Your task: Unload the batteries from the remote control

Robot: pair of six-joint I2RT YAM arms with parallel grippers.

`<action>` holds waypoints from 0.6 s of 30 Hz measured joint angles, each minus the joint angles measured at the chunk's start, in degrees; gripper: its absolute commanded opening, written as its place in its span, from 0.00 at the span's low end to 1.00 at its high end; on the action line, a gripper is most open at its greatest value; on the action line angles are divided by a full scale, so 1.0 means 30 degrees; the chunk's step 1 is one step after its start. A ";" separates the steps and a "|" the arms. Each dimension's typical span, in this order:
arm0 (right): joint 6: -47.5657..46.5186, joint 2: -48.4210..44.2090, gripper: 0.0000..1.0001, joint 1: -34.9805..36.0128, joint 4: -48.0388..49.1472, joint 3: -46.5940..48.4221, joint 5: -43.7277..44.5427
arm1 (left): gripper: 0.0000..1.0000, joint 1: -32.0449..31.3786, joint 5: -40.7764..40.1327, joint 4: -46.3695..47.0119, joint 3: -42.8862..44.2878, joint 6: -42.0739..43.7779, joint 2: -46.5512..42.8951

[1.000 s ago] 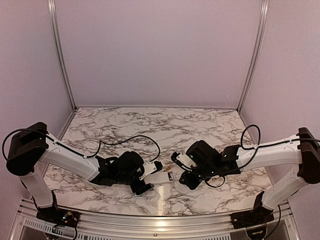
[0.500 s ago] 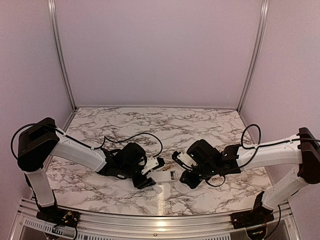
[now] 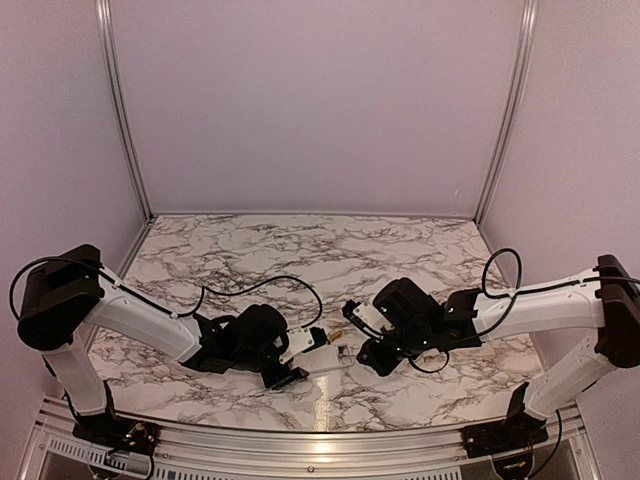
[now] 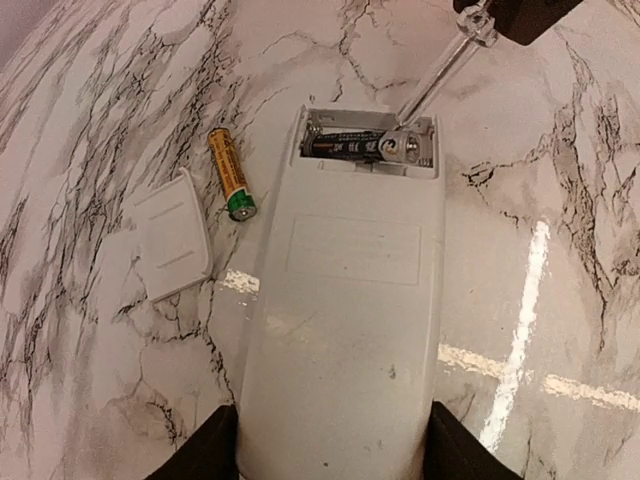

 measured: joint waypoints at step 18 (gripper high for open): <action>0.0160 -0.0561 0.00 -0.0015 0.1049 0.0168 0.0131 | 0.00 -0.1814 -0.5763 0.1894 -0.1588 0.1792 -0.1996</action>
